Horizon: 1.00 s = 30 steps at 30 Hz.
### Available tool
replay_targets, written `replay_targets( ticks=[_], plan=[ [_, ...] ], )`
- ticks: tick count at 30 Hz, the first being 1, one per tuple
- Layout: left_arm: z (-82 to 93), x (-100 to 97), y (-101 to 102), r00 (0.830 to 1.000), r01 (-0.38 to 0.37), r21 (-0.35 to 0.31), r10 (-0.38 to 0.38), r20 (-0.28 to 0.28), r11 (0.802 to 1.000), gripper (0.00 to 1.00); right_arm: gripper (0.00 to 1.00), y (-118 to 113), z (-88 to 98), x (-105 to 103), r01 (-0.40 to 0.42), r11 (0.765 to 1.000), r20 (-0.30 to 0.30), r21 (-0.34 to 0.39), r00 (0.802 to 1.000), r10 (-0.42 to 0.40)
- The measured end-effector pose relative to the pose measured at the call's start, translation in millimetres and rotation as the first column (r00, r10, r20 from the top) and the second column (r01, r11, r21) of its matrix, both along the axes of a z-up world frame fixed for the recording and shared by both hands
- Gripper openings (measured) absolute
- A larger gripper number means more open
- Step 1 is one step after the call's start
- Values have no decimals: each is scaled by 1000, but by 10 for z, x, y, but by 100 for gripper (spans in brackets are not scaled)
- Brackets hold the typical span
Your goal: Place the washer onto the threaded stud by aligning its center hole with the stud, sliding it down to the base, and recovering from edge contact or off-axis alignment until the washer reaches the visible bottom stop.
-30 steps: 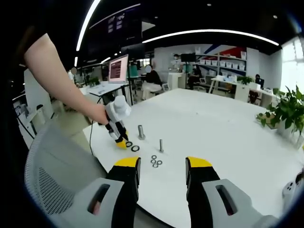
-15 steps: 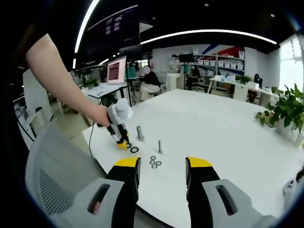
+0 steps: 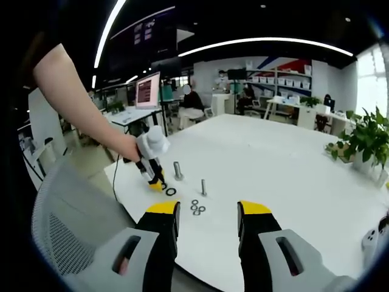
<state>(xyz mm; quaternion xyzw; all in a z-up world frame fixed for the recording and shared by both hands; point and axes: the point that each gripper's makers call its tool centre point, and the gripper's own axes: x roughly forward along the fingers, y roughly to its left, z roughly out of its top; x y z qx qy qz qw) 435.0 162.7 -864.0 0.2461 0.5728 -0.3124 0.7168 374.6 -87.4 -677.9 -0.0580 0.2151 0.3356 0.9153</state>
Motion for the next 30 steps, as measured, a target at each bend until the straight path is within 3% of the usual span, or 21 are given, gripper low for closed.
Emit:
replay_targets(
  ticks=[5,16,30],
  plan=[
    [18,-32,-40,999,36,23,-36,-22,999,30,40,4,-12,-4,-5,1000,-2,-8,1000,5],
    [69,-26,-34,998,64,49,-63,-27,997,21,40,-11,-12,0,2,1000,1,-13,1000,-2],
    [81,-29,-15,998,66,32,-65,-16,997,20,39,-16,-19,6,5,1000,1,-23,1000,-5]
  ],
)
